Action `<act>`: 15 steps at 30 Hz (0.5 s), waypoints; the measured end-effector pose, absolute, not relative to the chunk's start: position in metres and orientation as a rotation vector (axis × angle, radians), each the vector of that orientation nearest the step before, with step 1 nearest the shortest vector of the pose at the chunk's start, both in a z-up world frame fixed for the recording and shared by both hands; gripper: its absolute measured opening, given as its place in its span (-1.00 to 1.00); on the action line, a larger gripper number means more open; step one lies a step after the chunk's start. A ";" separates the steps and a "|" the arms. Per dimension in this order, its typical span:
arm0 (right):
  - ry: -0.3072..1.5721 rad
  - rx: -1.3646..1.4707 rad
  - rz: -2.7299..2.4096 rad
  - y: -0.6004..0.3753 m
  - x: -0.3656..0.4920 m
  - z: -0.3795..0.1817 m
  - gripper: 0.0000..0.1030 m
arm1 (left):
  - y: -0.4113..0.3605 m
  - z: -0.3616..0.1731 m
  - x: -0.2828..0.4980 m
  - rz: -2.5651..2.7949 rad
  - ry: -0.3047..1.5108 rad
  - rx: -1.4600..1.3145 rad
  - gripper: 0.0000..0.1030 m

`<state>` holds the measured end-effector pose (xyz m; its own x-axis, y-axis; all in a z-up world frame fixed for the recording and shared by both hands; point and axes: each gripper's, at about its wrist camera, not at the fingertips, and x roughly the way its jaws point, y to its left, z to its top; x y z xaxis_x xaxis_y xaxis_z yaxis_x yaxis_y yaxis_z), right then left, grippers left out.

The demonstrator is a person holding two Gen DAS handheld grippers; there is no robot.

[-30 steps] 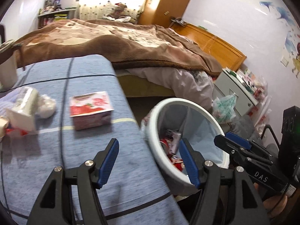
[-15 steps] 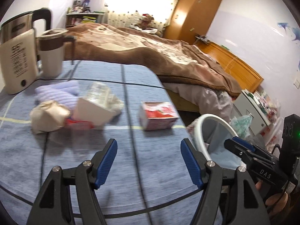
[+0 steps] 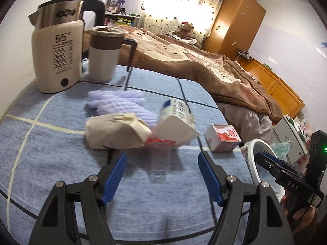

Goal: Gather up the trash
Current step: 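Move the right tool to the pink strawberry carton and close on it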

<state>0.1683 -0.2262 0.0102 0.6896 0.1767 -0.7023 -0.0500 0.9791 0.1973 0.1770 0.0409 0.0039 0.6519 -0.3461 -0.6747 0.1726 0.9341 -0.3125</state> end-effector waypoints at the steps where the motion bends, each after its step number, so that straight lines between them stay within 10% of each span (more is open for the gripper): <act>1: 0.800 0.162 0.133 -0.223 0.174 0.009 0.09 | 0.046 0.003 0.179 -0.286 0.808 -0.231 0.45; 15: 0.825 0.136 0.208 -0.205 0.229 -0.008 0.15 | 0.081 -0.013 0.210 -0.228 0.839 -0.237 0.45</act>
